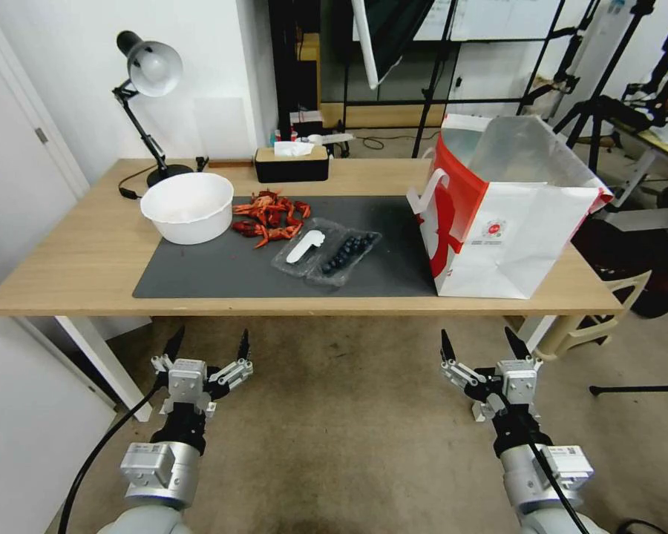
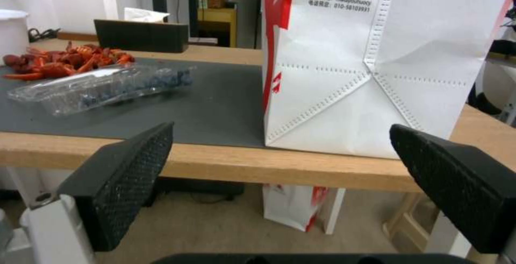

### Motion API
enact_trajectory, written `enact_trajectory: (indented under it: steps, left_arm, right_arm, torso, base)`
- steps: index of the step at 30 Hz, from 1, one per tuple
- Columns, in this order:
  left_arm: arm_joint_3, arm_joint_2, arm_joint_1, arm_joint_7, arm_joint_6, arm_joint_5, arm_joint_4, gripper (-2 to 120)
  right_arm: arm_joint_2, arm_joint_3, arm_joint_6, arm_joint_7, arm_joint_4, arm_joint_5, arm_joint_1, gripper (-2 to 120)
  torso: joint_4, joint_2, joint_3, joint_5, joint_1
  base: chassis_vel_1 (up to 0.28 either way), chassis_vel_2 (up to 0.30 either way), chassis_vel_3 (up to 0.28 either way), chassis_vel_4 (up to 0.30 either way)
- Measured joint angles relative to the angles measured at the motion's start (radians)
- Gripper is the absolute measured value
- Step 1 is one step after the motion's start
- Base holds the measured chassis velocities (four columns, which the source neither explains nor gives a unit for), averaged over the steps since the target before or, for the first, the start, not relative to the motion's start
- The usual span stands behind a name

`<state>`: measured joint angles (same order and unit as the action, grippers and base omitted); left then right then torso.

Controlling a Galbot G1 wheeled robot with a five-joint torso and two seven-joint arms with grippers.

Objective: Close the takeout container lid, then place the container into the takeout bag.

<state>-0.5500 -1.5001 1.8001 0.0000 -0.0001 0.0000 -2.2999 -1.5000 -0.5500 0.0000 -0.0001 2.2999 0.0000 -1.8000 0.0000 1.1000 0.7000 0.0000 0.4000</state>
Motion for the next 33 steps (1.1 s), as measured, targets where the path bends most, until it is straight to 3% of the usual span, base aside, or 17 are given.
enact_trajectory:
  steps: [15,19,22,33]
  left_arm:
    - [0.011,-0.004,0.0,-0.003,0.005,-0.006,-0.006,100]
    - [0.155,-0.063,-0.009,-0.041,0.082,-0.075,-0.11,100]
    - [0.204,-0.084,-0.02,-0.051,0.089,-0.109,-0.142,100]
    - [0.206,-0.083,-0.025,-0.047,0.07,-0.121,-0.141,100]
  right_arm:
    - [-0.005,0.003,-0.001,-0.012,0.0,-0.001,-0.001,100]
    - [-0.064,0.044,-0.017,-0.156,-0.007,-0.038,-0.024,100]
    - [-0.081,0.051,-0.013,-0.197,-0.008,-0.045,-0.028,100]
    - [-0.084,0.046,-0.005,-0.195,0.015,-0.045,-0.025,100]
  torso:
    - [0.0,0.0,0.0,0.0,0.0]
    - [-0.0002,0.0,0.0,0.0003,0.0]
    - [0.0,0.0,0.0,0.0002,0.0]
    - [0.0,0.0,0.0,-0.0001,0.0]
  base:
    - [0.0,0.0,0.0,0.0]
    - [0.0,0.0,0.0,0.0]
    - [0.0,0.0,0.0,0.0]
    - [0.0,0.0,0.0,0.0]
